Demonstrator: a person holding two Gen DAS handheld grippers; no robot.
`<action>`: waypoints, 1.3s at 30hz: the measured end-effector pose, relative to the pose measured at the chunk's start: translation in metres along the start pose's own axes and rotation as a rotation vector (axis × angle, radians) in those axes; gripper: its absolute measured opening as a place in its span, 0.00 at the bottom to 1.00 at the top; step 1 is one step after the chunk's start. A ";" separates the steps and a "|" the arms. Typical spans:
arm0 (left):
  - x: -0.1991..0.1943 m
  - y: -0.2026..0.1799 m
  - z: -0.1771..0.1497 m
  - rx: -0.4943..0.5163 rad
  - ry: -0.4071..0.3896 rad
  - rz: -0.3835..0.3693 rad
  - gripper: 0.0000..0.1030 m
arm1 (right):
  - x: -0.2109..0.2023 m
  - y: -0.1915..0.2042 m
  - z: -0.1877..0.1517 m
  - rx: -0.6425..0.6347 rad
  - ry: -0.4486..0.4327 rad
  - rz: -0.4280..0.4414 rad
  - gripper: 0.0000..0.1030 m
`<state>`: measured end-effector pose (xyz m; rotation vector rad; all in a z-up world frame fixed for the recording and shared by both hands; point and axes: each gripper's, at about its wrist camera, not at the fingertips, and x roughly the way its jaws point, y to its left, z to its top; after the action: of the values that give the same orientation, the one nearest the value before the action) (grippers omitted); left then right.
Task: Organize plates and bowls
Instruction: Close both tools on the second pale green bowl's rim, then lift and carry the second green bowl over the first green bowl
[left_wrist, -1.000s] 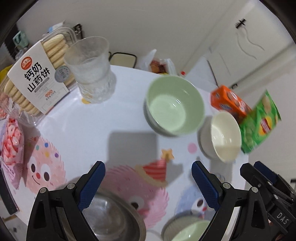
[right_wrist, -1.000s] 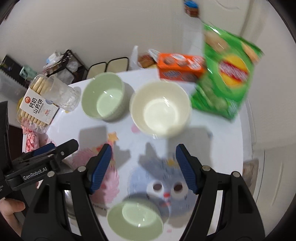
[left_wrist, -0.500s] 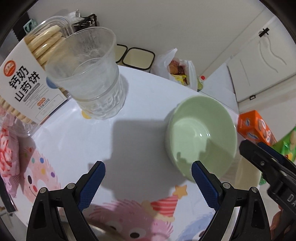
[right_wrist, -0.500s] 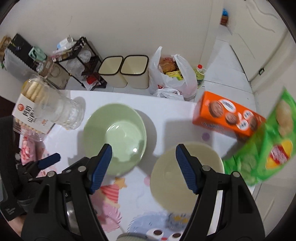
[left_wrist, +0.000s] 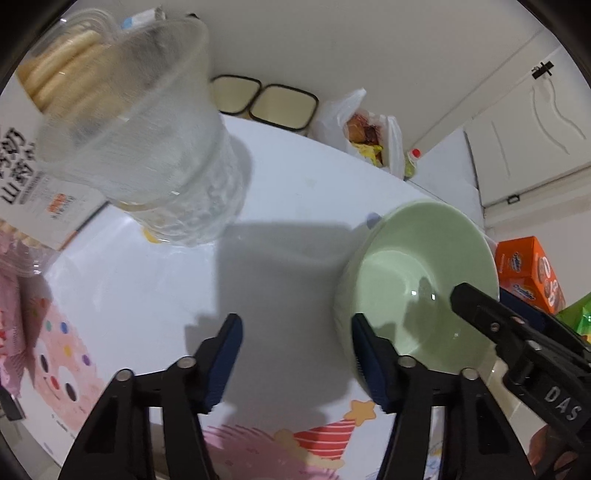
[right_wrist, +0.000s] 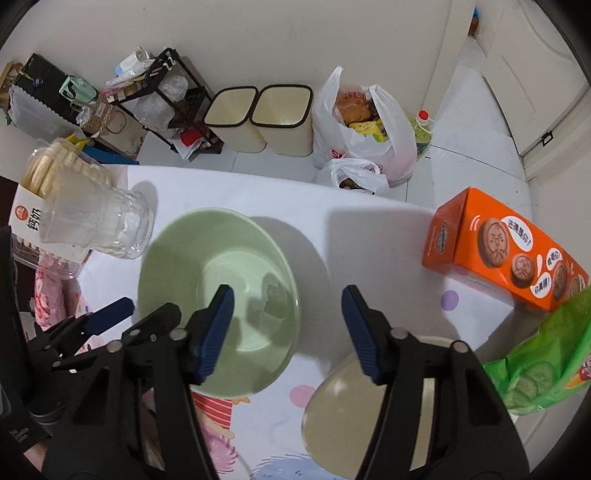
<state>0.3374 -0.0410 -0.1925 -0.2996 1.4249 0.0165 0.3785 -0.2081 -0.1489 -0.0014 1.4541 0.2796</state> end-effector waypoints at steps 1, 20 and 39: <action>0.002 -0.002 0.001 0.001 0.004 -0.003 0.50 | 0.002 0.000 0.000 -0.003 0.006 -0.006 0.56; 0.016 -0.022 0.010 0.023 0.021 -0.034 0.08 | 0.018 -0.008 0.001 0.051 0.054 0.004 0.13; 0.008 -0.011 0.001 0.023 0.027 -0.035 0.06 | 0.021 0.005 -0.008 0.047 0.064 -0.029 0.08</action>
<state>0.3421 -0.0528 -0.1980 -0.3066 1.4454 -0.0332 0.3717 -0.2011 -0.1700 0.0069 1.5230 0.2238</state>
